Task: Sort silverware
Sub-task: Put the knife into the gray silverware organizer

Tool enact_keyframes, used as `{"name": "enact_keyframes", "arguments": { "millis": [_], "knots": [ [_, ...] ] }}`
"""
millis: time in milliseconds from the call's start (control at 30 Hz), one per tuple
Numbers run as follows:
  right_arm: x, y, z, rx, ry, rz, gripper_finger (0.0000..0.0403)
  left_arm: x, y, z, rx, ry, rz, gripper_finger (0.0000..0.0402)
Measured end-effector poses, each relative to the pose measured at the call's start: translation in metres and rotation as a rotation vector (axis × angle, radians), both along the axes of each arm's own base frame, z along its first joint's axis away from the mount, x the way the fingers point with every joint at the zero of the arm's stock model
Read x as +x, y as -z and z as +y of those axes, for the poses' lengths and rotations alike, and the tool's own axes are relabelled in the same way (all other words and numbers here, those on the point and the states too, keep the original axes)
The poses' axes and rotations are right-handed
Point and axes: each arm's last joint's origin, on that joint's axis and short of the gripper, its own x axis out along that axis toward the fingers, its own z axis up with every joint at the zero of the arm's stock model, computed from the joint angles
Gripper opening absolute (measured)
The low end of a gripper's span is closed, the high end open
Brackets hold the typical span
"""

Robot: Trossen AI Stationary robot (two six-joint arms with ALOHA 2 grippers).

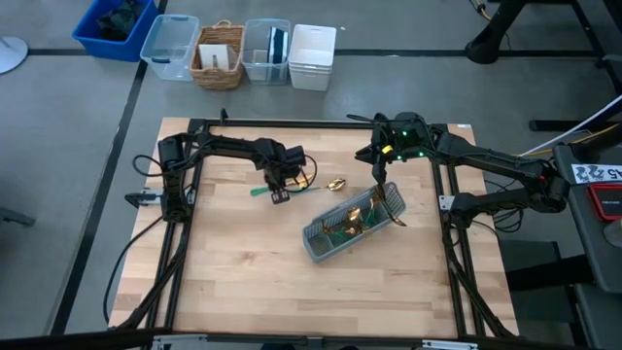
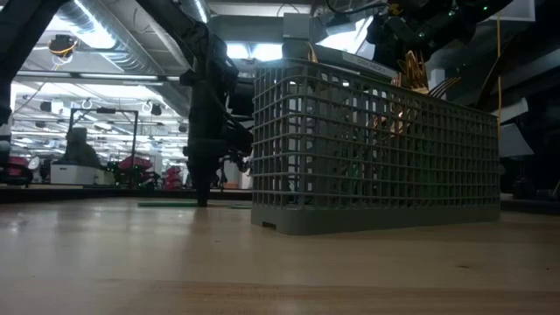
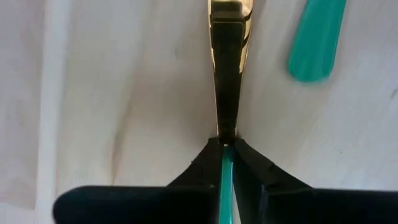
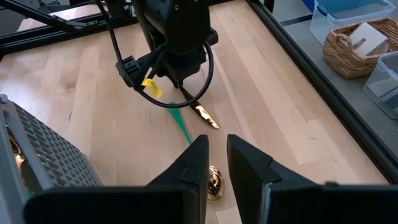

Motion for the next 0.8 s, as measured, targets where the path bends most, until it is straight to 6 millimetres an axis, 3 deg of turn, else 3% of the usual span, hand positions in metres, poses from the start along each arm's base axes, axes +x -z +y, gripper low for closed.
{"name": "enact_keyframes", "arguments": {
  "millis": [300, 533, 800],
  "knots": [
    [0.0, 0.0, 0.0, 0.0, 0.0, 0.0, 0.0062, 0.011, -0.017, 0.01, 0.018, 0.012, -0.061, 0.0001],
    [0.0, 0.0, 0.0, 0.0, 0.0, 0.0, 0.0062, 0.011, -0.019, 0.017, 0.023, -0.002, -0.08, 0.0001],
    [0.0, 0.0, 0.0, 0.0, 0.001, 0.001, 0.0062, 0.028, -0.022, 0.014, 0.102, 0.2, -0.21, 0.0051]
  ]
}}
